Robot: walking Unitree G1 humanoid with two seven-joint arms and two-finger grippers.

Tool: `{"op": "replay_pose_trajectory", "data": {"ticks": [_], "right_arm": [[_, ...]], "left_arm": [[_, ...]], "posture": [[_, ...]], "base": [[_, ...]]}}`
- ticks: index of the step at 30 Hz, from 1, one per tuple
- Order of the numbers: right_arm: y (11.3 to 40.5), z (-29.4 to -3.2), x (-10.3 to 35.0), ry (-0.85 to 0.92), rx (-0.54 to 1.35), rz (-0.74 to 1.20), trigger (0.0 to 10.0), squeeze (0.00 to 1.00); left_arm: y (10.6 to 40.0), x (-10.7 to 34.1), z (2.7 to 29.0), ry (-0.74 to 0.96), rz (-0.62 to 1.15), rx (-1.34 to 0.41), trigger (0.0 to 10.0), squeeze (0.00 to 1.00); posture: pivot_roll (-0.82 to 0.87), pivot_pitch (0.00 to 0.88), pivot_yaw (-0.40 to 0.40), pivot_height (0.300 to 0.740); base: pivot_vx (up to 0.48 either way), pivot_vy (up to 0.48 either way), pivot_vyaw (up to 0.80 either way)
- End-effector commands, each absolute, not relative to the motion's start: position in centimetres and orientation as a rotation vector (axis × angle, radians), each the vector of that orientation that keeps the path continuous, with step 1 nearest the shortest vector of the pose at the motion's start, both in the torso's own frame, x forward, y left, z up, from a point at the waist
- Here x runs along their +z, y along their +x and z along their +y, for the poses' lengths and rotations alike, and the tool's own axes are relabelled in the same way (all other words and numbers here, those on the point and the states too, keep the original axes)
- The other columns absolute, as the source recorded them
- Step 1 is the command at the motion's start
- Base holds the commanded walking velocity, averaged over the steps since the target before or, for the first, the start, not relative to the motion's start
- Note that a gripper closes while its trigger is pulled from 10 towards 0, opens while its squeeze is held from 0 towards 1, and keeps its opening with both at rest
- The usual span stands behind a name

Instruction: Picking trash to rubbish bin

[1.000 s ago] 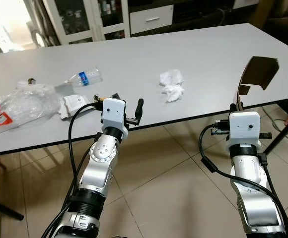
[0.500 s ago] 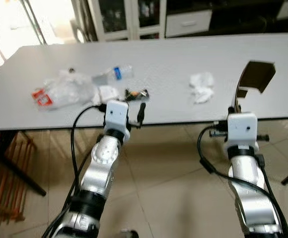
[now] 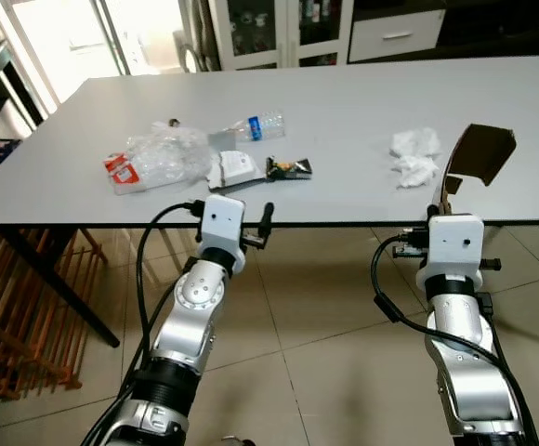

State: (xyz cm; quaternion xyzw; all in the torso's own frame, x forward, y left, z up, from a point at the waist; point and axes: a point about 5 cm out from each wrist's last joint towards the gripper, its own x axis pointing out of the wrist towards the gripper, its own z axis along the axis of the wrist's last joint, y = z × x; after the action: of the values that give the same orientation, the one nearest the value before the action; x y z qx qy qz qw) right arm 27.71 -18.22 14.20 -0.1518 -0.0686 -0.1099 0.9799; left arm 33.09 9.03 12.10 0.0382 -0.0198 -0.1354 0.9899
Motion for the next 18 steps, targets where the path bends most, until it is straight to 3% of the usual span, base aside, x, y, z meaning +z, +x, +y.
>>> {"op": "replay_pose_trajectory", "data": {"ticks": [1,18], "right_arm": [[27.77,-18.09,14.17,-0.291,-0.217,-0.131,10.0,0.0],[27.71,-18.33,14.1,-0.287,-0.226,-0.123,10.0,0.0]], "left_arm": [[33.07,12.16,9.24,0.087,-0.035,-0.271,10.0,0.0],[32.96,11.94,9.09,0.094,-0.016,-0.274,10.0,0.0]], "posture": [[-0.11,0.038,0.088,0.74],[-0.11,0.044,0.086,0.74]], "base": [[-0.3,0.0,0.0],[-0.341,0.0,0.0]]}}
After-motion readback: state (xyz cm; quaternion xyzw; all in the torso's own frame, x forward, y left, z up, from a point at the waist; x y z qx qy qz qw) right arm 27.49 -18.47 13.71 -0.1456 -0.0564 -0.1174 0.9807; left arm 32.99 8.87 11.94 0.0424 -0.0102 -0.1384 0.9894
